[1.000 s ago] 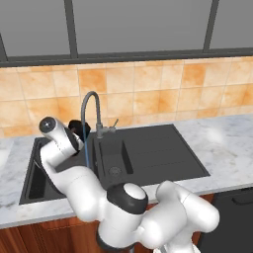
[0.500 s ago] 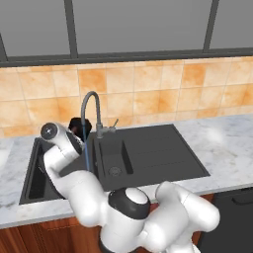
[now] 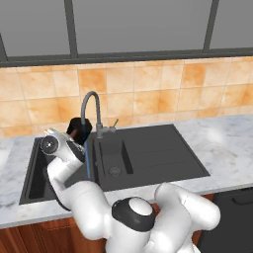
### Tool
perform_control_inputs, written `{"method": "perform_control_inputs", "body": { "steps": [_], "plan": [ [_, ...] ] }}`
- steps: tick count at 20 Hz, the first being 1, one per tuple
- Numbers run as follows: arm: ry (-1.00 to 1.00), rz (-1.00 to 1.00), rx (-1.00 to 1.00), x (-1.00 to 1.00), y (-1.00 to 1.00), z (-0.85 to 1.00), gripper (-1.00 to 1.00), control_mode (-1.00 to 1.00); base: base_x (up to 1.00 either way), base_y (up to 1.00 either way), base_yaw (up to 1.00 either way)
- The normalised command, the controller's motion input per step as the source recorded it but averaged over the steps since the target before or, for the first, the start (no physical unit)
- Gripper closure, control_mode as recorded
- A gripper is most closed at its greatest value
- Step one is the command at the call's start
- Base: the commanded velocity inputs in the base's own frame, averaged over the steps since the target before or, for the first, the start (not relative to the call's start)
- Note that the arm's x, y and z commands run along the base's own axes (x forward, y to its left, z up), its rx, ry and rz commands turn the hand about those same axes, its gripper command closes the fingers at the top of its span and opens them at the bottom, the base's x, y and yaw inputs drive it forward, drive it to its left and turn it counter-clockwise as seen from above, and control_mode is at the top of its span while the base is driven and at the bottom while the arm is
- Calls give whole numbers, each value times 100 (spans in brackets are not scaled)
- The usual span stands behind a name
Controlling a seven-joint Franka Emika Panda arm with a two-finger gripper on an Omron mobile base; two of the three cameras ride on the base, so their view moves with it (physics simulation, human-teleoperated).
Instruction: Turn on the sink faucet and place the jug under the water for a few seconds to fill it up.
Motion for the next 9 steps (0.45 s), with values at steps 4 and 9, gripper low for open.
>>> {"method": "perform_control_inputs", "body": {
  "steps": [4, 9],
  "plan": [
    [0, 0, 0, 0, 0, 0, 100, -100, 0, 0, 0],
    [0, 0, 0, 0, 0, 0, 100, -100, 0, 0, 0]
  ]
}}
